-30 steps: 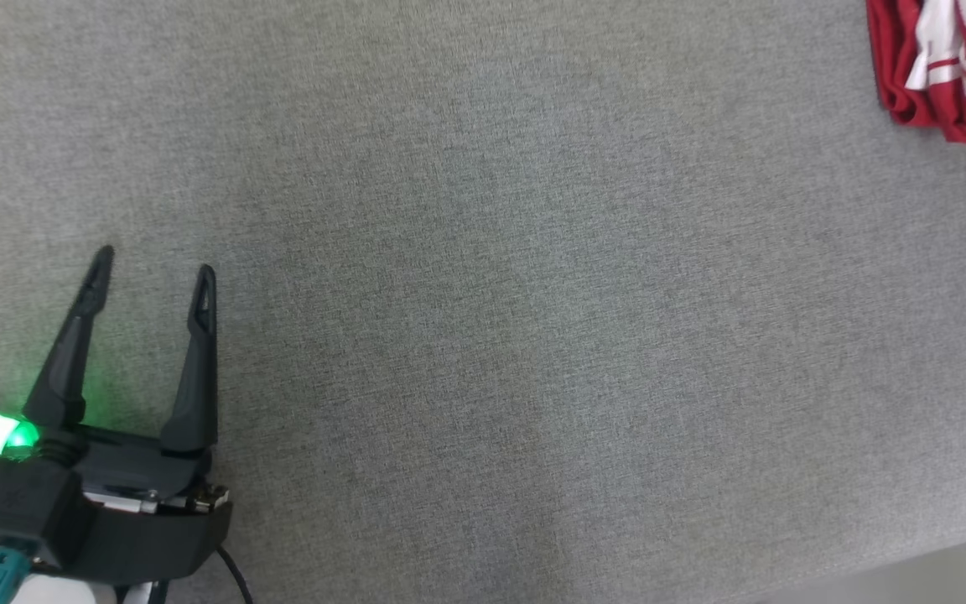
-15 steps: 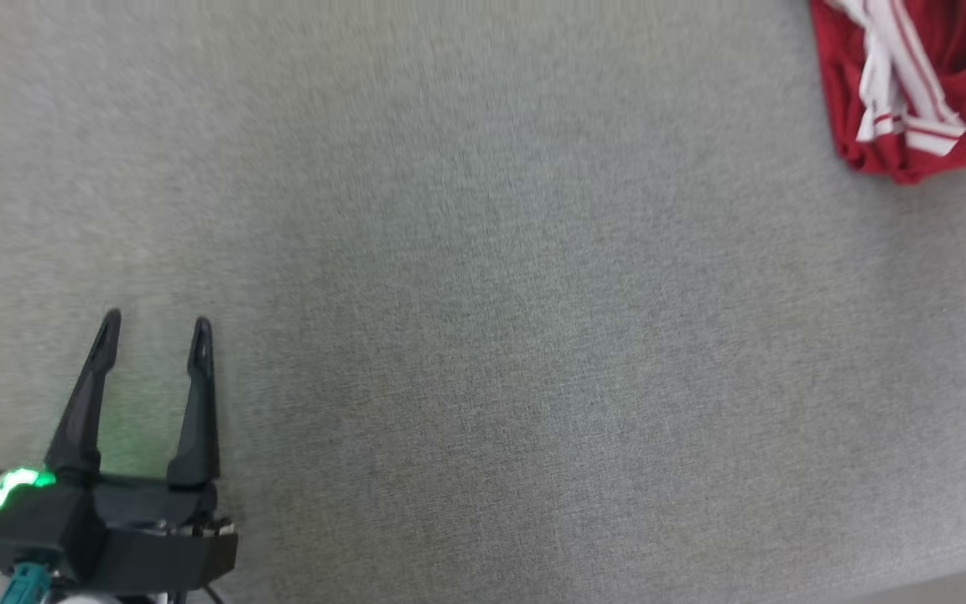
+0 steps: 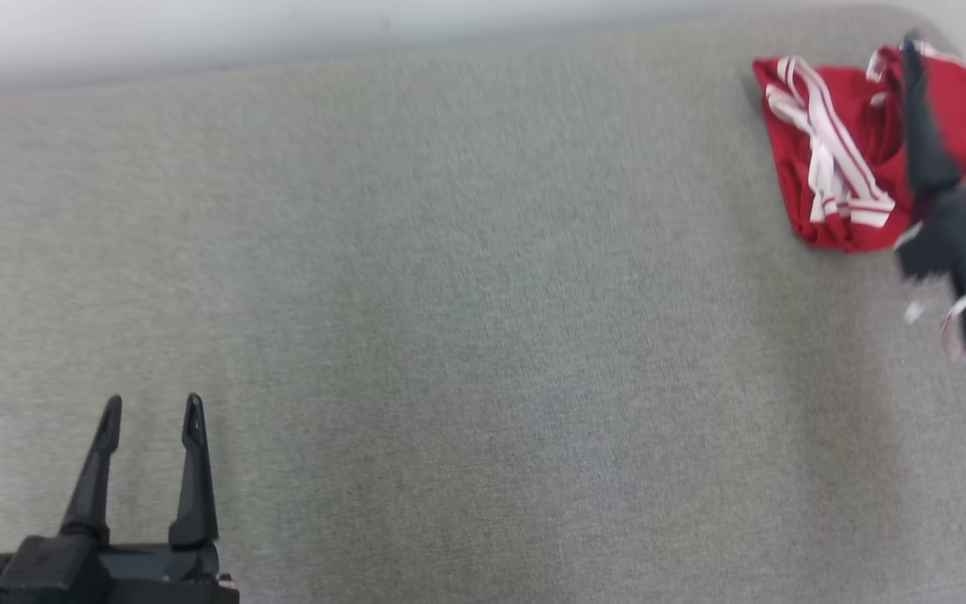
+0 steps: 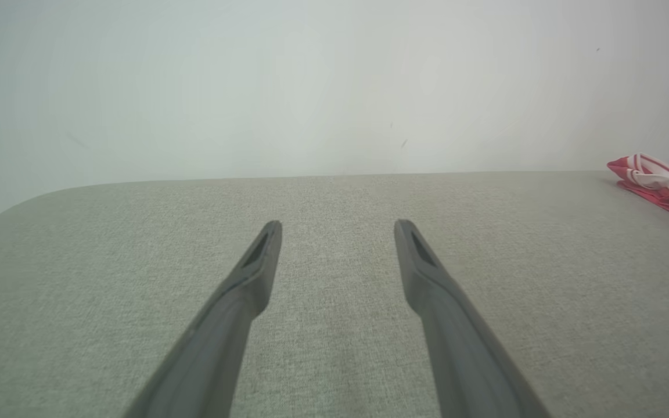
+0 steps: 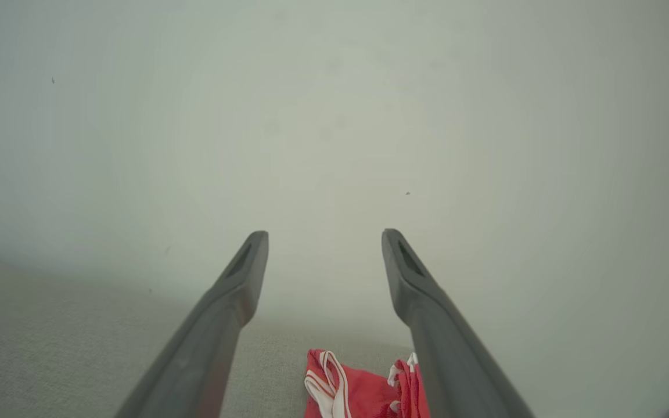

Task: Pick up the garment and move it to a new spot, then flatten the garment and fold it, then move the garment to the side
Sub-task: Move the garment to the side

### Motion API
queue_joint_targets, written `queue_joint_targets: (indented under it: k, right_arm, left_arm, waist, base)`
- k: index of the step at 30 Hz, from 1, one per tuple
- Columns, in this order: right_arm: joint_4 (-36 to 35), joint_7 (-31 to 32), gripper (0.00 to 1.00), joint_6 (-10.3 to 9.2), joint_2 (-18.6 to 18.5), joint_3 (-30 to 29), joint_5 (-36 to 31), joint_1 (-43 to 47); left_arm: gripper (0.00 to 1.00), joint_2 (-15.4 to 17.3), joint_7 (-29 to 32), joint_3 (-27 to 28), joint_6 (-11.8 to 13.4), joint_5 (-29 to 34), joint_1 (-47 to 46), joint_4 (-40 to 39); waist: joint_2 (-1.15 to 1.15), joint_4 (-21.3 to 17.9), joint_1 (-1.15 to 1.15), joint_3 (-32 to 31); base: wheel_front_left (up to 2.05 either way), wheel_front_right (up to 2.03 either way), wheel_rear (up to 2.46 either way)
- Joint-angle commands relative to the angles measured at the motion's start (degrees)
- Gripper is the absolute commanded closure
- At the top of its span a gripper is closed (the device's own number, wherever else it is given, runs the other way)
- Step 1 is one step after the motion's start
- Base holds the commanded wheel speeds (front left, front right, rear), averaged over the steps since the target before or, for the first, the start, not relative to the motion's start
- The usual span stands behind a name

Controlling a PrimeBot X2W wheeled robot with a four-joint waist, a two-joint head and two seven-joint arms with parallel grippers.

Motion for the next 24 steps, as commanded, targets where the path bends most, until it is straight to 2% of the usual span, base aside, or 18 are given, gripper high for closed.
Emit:
queue_joint_targets:
  k: [1, 14, 24]
  right_arm:
    - [-0.40, -0.18, 0.00, -0.05, 0.43, -0.28, -0.20, 1.40]
    - [-14.00, 1.24, 0.00, -0.05, 7.33, -7.34, -1.69, 23.43]
    - [-20.11, 1.35, 0.00, -0.05, 12.90, -9.71, -2.81, 35.25]
  left_arm:
    - [0.00, -0.32, -0.22, 0.11, -0.09, 0.08, 0.85, 0.15]
    - [0.00, -2.66, -0.21, 0.98, -1.72, 1.08, 3.37, 2.50]
    - [0.00, -3.67, -0.21, 2.24, -2.67, 1.67, 3.92, 4.64]
  waist:
    - [0.01, 1.47, 0.02, -3.14]
    - [0.01, 4.68, 0.02, -8.42]
    - [0.01, 6.79, 0.02, -10.45]
  base:
    - [0.00, 0.00, 0.00]
    - [0.00, 0.00, 0.00]
    - [0.00, 0.00, 0.00]
